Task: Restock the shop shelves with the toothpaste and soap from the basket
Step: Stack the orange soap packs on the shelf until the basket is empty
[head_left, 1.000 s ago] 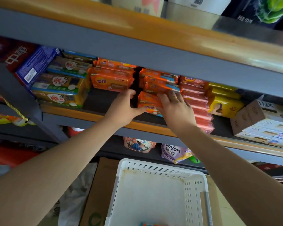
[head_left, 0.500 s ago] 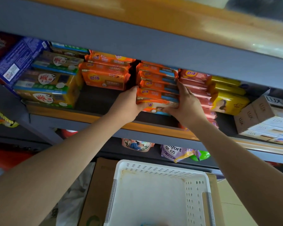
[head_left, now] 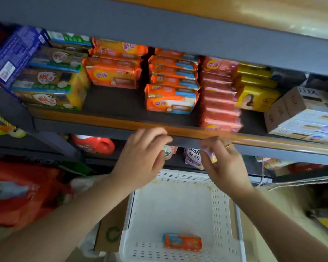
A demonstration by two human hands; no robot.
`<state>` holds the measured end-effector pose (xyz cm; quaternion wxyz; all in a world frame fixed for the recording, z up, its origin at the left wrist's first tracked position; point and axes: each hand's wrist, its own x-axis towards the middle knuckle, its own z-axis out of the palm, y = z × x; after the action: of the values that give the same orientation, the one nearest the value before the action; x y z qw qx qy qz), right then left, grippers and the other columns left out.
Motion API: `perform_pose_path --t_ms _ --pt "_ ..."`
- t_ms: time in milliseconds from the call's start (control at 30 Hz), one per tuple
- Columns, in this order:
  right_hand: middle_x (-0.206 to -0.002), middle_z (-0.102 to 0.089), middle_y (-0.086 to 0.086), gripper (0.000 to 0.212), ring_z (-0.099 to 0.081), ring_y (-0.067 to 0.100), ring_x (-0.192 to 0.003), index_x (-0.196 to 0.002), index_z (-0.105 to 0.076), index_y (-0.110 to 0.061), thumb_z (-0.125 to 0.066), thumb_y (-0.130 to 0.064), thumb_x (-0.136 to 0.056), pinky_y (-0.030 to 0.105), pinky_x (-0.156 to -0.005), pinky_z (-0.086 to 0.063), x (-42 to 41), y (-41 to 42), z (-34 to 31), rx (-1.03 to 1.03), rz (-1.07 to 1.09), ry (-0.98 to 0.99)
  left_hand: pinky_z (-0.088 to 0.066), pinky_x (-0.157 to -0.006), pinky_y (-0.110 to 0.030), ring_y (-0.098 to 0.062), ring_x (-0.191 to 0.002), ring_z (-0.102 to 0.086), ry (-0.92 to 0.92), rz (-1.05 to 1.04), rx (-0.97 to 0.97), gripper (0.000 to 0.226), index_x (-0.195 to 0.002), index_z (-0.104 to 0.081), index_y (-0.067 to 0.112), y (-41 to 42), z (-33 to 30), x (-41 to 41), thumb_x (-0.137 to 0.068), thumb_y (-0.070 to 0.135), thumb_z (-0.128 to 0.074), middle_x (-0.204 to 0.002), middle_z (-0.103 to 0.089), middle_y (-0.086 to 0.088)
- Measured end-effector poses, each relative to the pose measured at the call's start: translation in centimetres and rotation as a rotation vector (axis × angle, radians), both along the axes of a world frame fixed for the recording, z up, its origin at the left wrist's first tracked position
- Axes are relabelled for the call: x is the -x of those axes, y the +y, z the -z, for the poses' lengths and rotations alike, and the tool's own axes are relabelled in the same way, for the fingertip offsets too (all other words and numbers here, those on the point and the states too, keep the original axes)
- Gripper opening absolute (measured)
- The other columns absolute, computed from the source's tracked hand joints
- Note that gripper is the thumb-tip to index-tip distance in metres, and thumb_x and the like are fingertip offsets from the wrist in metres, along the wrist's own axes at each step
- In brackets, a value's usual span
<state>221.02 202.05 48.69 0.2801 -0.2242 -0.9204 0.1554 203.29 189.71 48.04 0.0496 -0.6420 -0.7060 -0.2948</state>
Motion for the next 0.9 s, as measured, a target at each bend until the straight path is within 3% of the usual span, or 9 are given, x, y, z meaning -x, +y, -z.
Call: perform_pose_path --t_ms 100,200,333,400,533,667,767,833,900 --pt "-0.094 -0.066 -0.001 0.024 -0.063 0.019 -0.083 -0.100 -0.059 -0.021 -0.042 -0.028 -0.085 0.025 -0.063 -0.047 -4.1 -3.1 5.4 0.242 -0.016 -0.426 -0.043 -0.080 -0.028 -0.016 -0.097 -0.046 -0.048 0.196 0.243 0.024 -0.102 -0.052 0.017 -3.0 4.9 -3.5 -0.078 0.017 -0.046 -0.102 -0.057 0.000" --pt "-0.125 -0.054 -0.004 0.030 -0.052 0.017 -0.115 -0.121 -0.052 -0.024 -0.045 -0.029 -0.092 0.030 -0.092 -0.044 -7.5 -5.1 11.2 0.524 -0.037 -0.955 -0.054 -0.071 -0.029 -0.016 -0.092 -0.054 -0.082 0.269 0.501 0.023 -0.096 -0.051 0.018 -5.4 10.2 -6.0 -0.075 0.017 -0.043 -0.097 -0.062 -0.001" --pt "-0.131 -0.049 0.003 0.040 -0.048 0.022 -0.120 -0.126 -0.047 -0.018 -0.051 -0.034 -0.090 0.036 -0.100 -0.041 -10.1 -8.1 17.5 0.717 -0.081 -1.173 -0.052 -0.076 -0.031 -0.019 -0.092 -0.062 0.022 0.271 0.795 0.025 -0.092 -0.063 0.014 -7.9 13.9 -7.9 -0.069 0.016 -0.070 -0.096 -0.065 -0.001" --pt "-0.124 -0.052 0.007 0.040 -0.051 0.025 -0.114 -0.120 -0.050 -0.016 -0.051 -0.039 -0.088 0.035 -0.095 -0.043 -10.9 -9.2 20.1 0.760 -0.071 -1.197 -0.054 -0.069 -0.028 -0.016 -0.081 -0.064 0.119 0.220 0.838 0.033 -0.083 -0.067 0.015 -9.0 14.5 -8.4 -0.053 0.017 -0.081 -0.084 -0.067 0.000" --pt "-0.121 -0.054 0.005 0.045 -0.053 0.024 -0.111 -0.121 -0.050 -0.018 -0.055 -0.041 -0.083 0.035 -0.092 -0.044 -11.7 -9.0 22.3 0.694 -0.149 -1.174 -0.049 -0.087 -0.034 -0.021 -0.103 -0.058 0.039 0.200 0.907 0.026 -0.106 -0.061 0.011 -11.0 16.1 -9.1 -0.081 0.016 -0.059 -0.108 -0.062 -0.004" --pt "-0.123 -0.054 0.004 0.040 -0.055 0.026 -0.111 -0.127 -0.040 -0.017 -0.048 -0.026 -0.089 0.039 -0.086 -0.045 -11.5 -8.7 22.9 0.284 -0.311 -1.202 -0.043 -0.088 -0.028 -0.015 -0.106 -0.053 -0.107 0.118 0.939 0.029 -0.118 -0.053 0.016 -11.7 16.7 -10.0 -0.092 0.022 -0.041 -0.117 -0.057 0.001" --pt "-0.120 -0.055 0.005 0.034 -0.056 0.027 -0.109 -0.123 -0.040 -0.018 -0.049 -0.021 -0.090 0.038 -0.085 -0.047 -11.6 -8.5 23.0 0.393 -0.162 -1.189 -0.041 -0.081 -0.023 -0.011 -0.101 -0.055 -0.285 0.032 1.007 0.029 -0.121 -0.050 0.019 -11.7 16.5 -10.9 -0.094 0.024 -0.041 -0.118 -0.057 0.004" --pt "-0.118 -0.054 0.006 0.031 -0.055 0.028 -0.107 -0.119 -0.047 -0.016 -0.052 -0.014 -0.088 0.035 -0.084 -0.046 -11.7 -8.1 21.8 0.559 -0.031 -0.984 -0.043 -0.082 -0.021 -0.009 -0.099 -0.057 -0.492 -0.060 1.065 0.028 -0.119 -0.052 0.019 -11.6 16.3 -11.2 -0.095 0.029 -0.043 -0.116 -0.059 0.005" --pt "-0.111 -0.057 0.010 0.030 -0.057 0.030 -0.102 -0.108 -0.057 -0.010 -0.051 0.003 -0.082 0.027 -0.081 -0.043 -11.5 -7.9 19.2 0.581 0.024 -0.656 -0.044 -0.079 -0.022 -0.008 -0.093 -0.058 -0.676 -0.171 1.075 0.030 -0.111 -0.054 0.019 -11.6 15.8 -11.2 -0.096 0.038 -0.036 -0.106 -0.062 0.004"
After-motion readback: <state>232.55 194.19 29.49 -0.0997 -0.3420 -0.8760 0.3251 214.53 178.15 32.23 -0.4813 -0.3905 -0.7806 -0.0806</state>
